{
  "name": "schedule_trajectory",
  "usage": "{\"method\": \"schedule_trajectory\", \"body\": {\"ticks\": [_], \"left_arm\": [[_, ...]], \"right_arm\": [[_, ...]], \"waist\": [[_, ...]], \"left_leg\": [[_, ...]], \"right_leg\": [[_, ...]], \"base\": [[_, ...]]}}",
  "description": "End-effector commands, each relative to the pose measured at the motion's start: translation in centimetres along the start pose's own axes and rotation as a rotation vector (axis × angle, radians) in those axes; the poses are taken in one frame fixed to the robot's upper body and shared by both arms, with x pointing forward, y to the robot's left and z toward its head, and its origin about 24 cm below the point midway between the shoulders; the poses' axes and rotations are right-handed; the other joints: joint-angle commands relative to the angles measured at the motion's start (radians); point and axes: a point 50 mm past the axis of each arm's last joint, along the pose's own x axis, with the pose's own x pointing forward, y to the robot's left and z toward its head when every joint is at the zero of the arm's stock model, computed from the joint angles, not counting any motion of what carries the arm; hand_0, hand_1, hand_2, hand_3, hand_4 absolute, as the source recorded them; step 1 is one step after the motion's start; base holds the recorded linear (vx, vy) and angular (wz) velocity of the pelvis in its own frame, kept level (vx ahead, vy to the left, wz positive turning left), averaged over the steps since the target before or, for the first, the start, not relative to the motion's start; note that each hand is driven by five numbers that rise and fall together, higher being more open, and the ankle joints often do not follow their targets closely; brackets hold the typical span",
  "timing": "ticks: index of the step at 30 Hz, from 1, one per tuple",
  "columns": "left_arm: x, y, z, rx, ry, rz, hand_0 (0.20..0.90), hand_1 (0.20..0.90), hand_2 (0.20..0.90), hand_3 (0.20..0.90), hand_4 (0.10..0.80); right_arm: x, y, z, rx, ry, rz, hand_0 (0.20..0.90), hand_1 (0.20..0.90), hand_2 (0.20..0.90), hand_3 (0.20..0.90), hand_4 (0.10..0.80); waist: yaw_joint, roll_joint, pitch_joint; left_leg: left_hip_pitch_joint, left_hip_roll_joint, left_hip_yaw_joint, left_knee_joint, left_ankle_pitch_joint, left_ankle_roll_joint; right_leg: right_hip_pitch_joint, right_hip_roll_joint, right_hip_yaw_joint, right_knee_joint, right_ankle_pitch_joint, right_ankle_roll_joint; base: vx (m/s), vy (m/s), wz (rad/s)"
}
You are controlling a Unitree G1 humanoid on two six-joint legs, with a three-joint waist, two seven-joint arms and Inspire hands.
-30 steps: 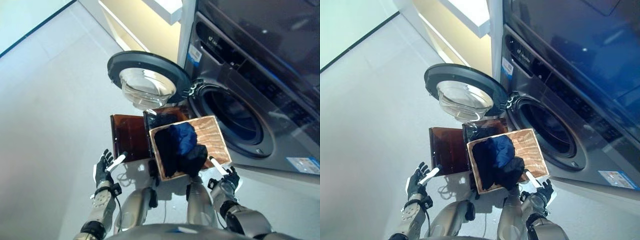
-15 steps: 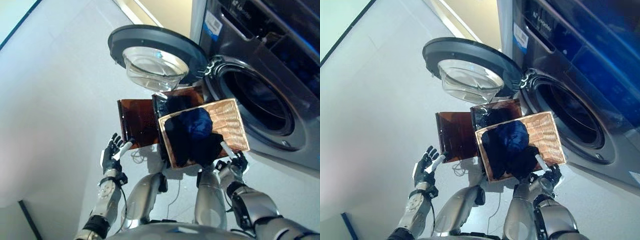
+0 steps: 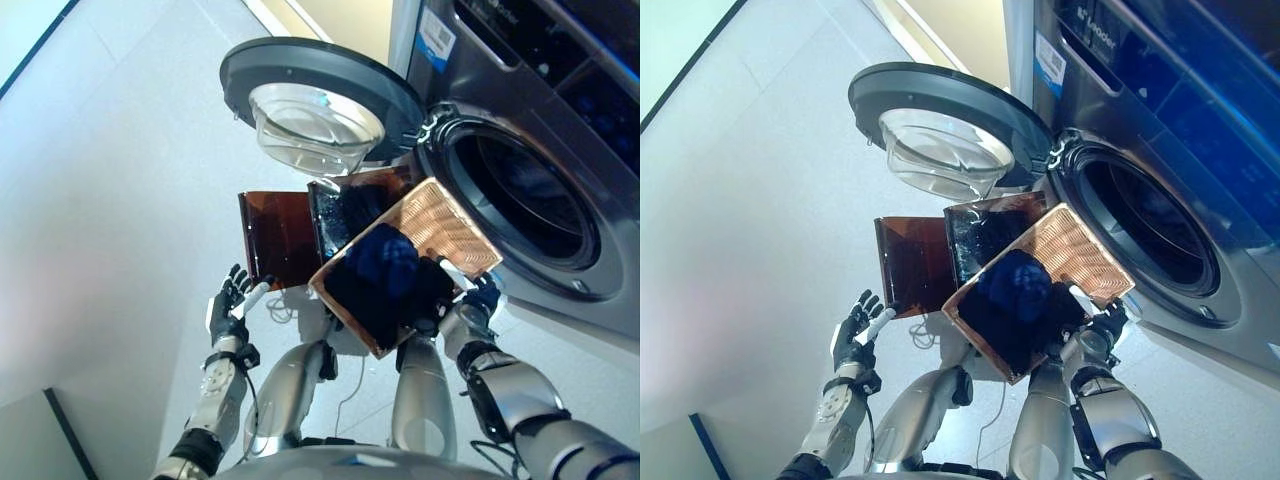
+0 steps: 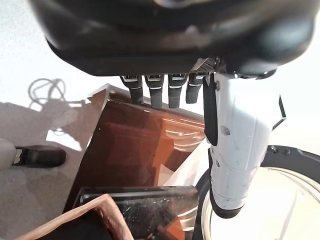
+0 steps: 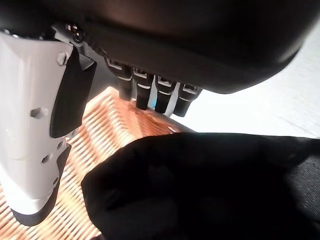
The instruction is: Pick up the clothes and place them into the washing machine
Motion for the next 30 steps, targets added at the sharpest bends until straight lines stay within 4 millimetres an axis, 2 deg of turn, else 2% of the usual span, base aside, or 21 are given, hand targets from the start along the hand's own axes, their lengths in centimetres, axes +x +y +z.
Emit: {"method": "schedule_trajectory", "body": {"ticks": [1,6,11,15,20,24,30], "left_arm": [[0.2,0.7,2.1,0.018,-0.103,0.010,0.900,0.900,0.900,0.900,0.800],[0.2,0.8,2.1,0.019,-0.098,0.026,0.900,0.900,0.900,0.900,0.800],[0.4,1.1,1.7,0.032,-0.078,0.051,0.900,0.900,0.900,0.900,0.800],[0.4,1.3,1.6,0.032,-0.071,0.058,0.900,0.900,0.900,0.900,0.800],[0.4,1.4,1.3,0.047,-0.053,0.061,0.900,0.900,0.900,0.900,0.800],[0.4,1.7,1.1,0.058,-0.042,0.077,0.900,0.900,0.900,0.900,0.800],[0.4,1.7,1.3,0.056,-0.051,0.081,0.900,0.900,0.900,0.900,0.800]], "right_arm": [[-5.3,10.4,2.1,0.043,-0.123,0.413,0.900,0.900,0.900,0.900,0.800],[-7.3,12.3,1.4,0.054,-0.121,0.502,0.900,0.900,0.900,0.900,0.800],[-9.3,13.5,-0.2,0.081,-0.079,0.583,0.900,0.900,0.900,0.900,0.800],[-10.3,14.1,-0.7,0.112,-0.056,0.631,0.900,0.900,0.900,0.900,0.800],[-11.6,15.0,-0.6,0.160,-0.050,0.689,0.900,0.900,0.900,0.900,0.800],[-12.4,16.1,0.6,0.193,-0.072,0.726,0.900,0.900,0.900,0.900,0.800],[-12.0,16.1,1.6,0.204,-0.095,0.707,0.900,0.900,0.900,0.900,0.800]], "waist": [[0.043,-0.037,-0.045],[0.048,-0.054,-0.050],[0.053,-0.071,-0.066],[0.059,-0.079,-0.078],[0.065,-0.090,-0.092],[0.073,-0.094,-0.101],[0.076,-0.090,-0.104]], "left_leg": [[-0.083,-0.011,-0.013,0.098,-0.050,-0.071],[-0.073,-0.008,-0.019,0.101,-0.050,-0.070],[-0.064,-0.006,-0.024,0.110,-0.057,-0.069],[-0.056,-0.007,-0.026,0.115,-0.061,-0.068],[-0.047,-0.005,-0.029,0.112,-0.062,-0.069],[-0.044,-0.004,-0.032,0.115,-0.064,-0.068],[-0.044,-0.004,-0.033,0.114,-0.063,-0.069]], "right_leg": [[-0.046,-0.035,0.006,0.079,-0.052,-0.021],[-0.027,-0.036,-0.003,0.076,-0.051,-0.021],[-0.009,-0.037,-0.004,0.074,-0.052,-0.020],[0.007,-0.039,-0.010,0.068,-0.051,-0.020],[0.021,-0.040,-0.014,0.062,-0.053,-0.021],[0.027,-0.041,-0.018,0.063,-0.057,-0.020],[0.028,-0.043,-0.023,0.060,-0.059,-0.021]], "base": [[0.000,0.000,0.00],[-0.002,0.001,0.01],[0.003,0.008,0.06],[0.001,0.001,0.01],[0.004,0.001,0.00],[0.000,0.000,0.00],[0.000,0.000,0.00]]}}
